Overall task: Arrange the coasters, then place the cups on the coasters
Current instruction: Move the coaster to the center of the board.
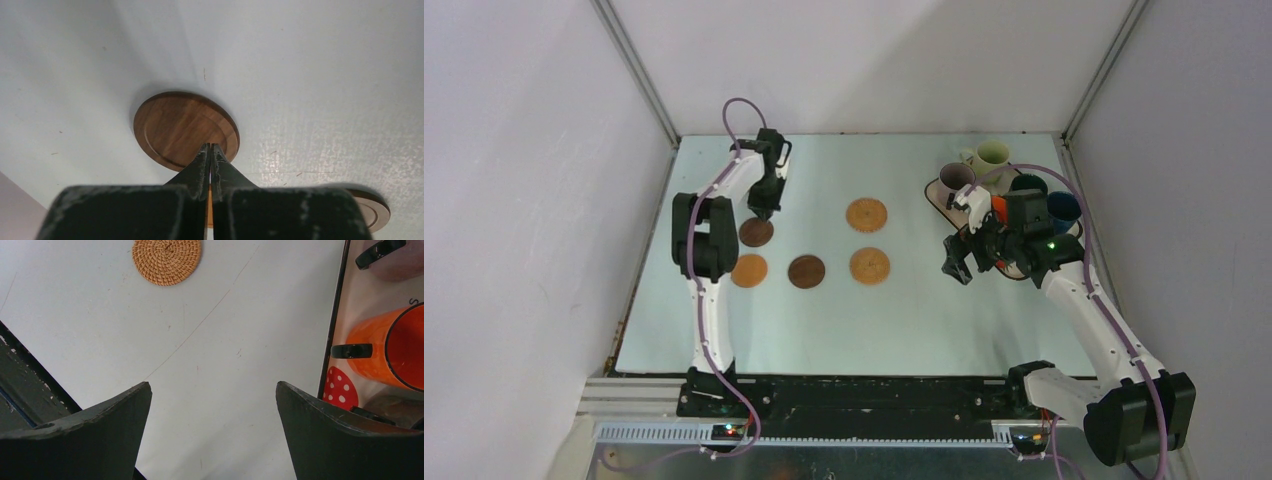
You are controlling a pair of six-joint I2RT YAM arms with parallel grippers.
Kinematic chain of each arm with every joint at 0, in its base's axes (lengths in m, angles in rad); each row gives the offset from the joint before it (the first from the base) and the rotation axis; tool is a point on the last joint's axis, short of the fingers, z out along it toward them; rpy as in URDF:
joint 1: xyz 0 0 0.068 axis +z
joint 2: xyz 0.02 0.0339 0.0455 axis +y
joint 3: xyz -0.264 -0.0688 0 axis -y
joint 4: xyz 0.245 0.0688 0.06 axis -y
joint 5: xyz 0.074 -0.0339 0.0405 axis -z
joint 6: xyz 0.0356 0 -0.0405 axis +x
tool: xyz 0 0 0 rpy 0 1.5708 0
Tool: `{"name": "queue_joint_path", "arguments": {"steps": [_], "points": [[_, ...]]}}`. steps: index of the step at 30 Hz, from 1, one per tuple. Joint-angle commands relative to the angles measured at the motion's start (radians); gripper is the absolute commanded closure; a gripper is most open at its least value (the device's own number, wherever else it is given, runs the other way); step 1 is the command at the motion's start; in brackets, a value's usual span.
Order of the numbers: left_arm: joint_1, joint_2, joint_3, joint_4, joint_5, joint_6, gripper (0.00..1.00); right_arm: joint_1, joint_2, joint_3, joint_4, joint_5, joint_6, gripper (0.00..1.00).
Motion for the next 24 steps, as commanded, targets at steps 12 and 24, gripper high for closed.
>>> {"name": "queue_joint_path", "arguments": {"steps": [12,24], "points": [[0.007,0.041,0.027,-0.065,0.001,-0.078,1.00,-0.004,-0.007,0.002,0.026,-0.013,0.010,0.00],[0.010,0.043,0.024,-0.091,0.174,-0.065,0.94,-0.008,-0.001,0.001,0.027,-0.004,0.011,0.00]]}}
